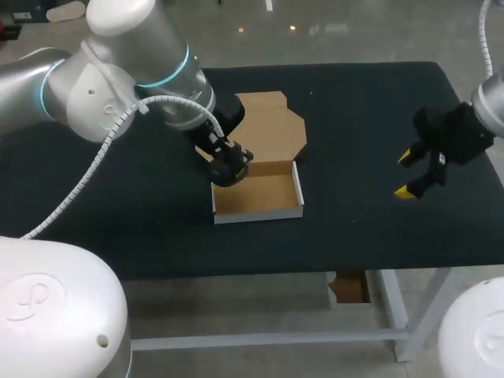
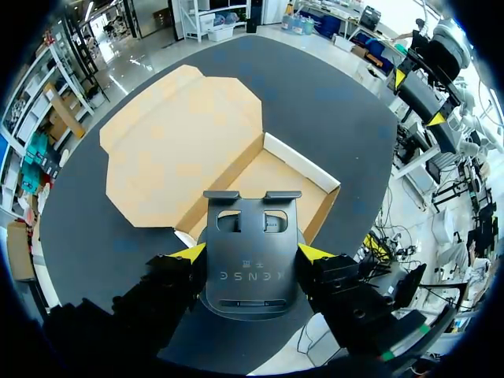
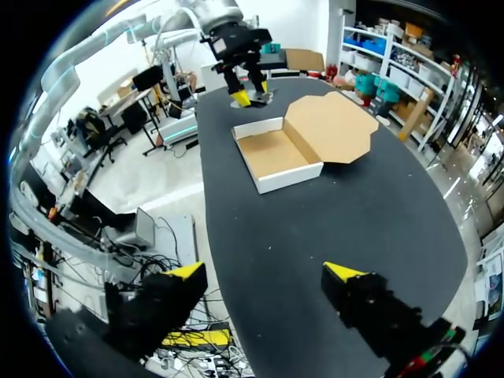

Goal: Assemble the packaging by folding the flat box into shape, placing the metal phone stand inside, and closing the box properly

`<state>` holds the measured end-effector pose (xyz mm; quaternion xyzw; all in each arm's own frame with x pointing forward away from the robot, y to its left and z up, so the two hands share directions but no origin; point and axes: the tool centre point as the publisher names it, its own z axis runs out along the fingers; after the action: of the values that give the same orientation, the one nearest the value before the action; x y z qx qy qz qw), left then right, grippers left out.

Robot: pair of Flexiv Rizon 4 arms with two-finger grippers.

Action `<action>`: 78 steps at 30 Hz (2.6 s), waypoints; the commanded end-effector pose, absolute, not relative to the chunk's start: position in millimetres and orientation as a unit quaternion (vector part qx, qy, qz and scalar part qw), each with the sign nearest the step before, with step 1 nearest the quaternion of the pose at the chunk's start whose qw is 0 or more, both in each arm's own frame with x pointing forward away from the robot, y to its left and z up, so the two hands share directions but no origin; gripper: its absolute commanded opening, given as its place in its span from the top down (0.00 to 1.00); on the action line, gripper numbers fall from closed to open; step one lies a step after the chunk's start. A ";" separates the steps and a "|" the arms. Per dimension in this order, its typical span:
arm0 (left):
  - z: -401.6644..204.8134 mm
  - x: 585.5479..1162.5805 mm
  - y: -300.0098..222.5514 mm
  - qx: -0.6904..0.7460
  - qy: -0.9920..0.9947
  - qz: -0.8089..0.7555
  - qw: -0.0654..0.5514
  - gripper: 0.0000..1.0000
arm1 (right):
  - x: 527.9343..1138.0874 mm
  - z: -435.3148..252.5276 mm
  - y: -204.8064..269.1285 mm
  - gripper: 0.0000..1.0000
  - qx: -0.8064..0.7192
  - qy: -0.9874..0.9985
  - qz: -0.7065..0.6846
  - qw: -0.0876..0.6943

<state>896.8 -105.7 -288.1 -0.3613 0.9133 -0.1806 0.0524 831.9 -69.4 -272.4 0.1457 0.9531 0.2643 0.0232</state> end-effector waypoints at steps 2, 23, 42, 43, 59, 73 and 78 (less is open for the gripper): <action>-286.5 896.3 -106.5 -0.362 0.913 -0.178 0.054 1.00 | 831.6 -271.3 -70.6 0.00 0.144 0.953 0.266 0.022; -306.0 895.7 -140.8 -0.352 0.915 -0.192 0.045 1.00 | 831.6 -271.3 -70.6 0.00 0.144 0.953 0.266 0.022; -323.8 911.0 -165.1 -0.345 0.916 -0.197 0.056 1.00 | 831.6 -271.3 -70.6 0.00 0.144 0.953 0.266 0.022; -324.9 912.0 -165.1 -0.345 0.916 -0.198 0.056 1.00 | 831.6 -271.3 -70.6 0.00 0.144 0.953 0.266 0.022; -356.4 925.9 -165.3 -0.354 0.913 -0.195 0.058 1.00 | 831.6 -271.3 -70.6 0.00 0.144 0.953 0.266 0.022; -376.8 930.3 -169.1 -0.359 0.913 -0.186 0.063 1.00 | 831.6 -271.3 -70.6 0.00 0.144 0.953 0.266 0.022; -383.4 931.6 -169.3 -0.361 0.912 -0.184 0.066 1.00 | 831.6 -271.3 -70.6 0.00 0.144 0.953 0.266 0.022</action>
<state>930.4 -165.1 -379.1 -0.3596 0.9122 -0.1861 0.0627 831.7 -69.5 -272.1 0.1457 0.9532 0.2640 0.0231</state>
